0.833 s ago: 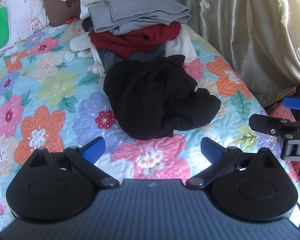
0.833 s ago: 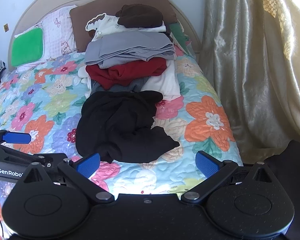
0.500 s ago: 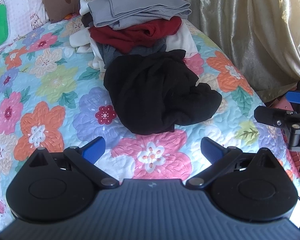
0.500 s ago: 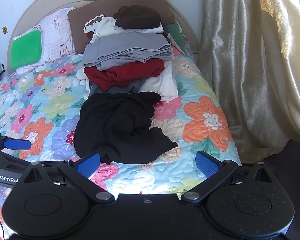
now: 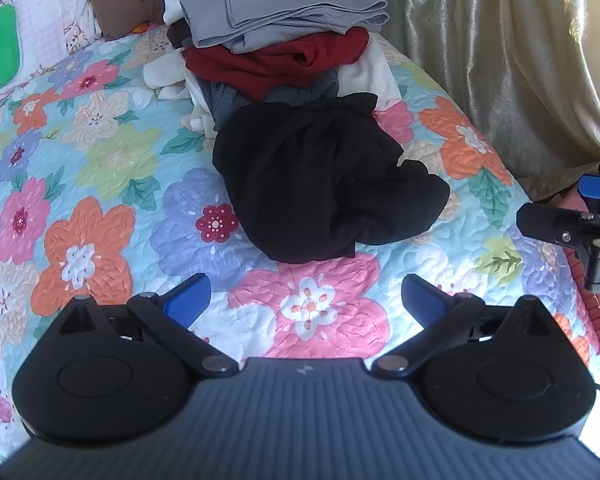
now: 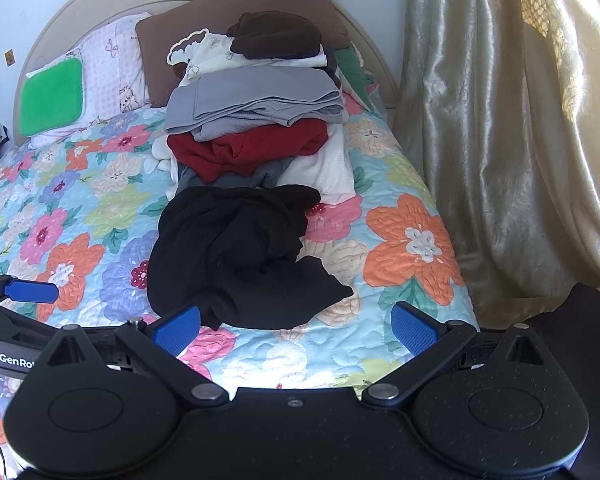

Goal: Fold clothes
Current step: 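Move both grippers toward the crumpled black garment on the quilt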

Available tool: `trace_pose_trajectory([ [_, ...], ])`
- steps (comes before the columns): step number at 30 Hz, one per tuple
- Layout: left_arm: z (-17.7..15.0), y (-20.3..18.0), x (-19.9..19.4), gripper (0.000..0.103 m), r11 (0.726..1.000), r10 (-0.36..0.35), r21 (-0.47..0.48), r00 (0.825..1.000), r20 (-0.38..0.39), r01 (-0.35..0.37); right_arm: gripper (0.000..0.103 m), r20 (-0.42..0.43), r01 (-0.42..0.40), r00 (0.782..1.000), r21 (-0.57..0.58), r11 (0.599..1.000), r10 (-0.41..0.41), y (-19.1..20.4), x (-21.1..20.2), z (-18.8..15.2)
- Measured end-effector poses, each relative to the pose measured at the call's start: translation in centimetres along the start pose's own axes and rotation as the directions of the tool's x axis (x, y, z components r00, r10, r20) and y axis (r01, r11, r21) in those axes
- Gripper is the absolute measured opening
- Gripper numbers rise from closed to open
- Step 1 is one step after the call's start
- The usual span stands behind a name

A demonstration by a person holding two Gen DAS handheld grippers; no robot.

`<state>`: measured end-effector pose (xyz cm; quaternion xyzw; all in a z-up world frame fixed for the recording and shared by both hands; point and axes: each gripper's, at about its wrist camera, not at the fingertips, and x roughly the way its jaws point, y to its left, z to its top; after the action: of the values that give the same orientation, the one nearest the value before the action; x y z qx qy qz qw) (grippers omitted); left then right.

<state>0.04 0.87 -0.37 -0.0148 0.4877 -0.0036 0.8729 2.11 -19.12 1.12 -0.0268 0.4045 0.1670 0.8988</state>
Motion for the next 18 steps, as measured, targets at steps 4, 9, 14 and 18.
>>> trace_pose_trajectory([
  [4,-0.07,0.06,0.08,0.103,1.0,0.0,0.0,1.0,-0.008,0.0,0.103,-0.004,0.003,1.0,0.0,1.0,-0.003,0.01,0.13,0.04],
  [9,-0.13,0.2,0.12,0.103,1.0,0.004,-0.004,1.0,-0.014,-0.004,0.103,-0.007,0.002,1.0,-0.002,1.0,-0.002,0.0,0.19,0.01],
  [14,-0.13,0.29,0.23,0.103,1.0,0.005,-0.009,1.0,-0.021,-0.005,0.103,-0.008,0.005,1.0,-0.004,1.0,-0.005,-0.02,0.24,-0.01],
  [18,-0.21,0.26,0.22,0.103,1.0,0.002,-0.007,1.0,-0.023,-0.002,0.103,-0.009,0.007,1.0,-0.006,1.0,-0.007,-0.04,0.28,-0.02],
])
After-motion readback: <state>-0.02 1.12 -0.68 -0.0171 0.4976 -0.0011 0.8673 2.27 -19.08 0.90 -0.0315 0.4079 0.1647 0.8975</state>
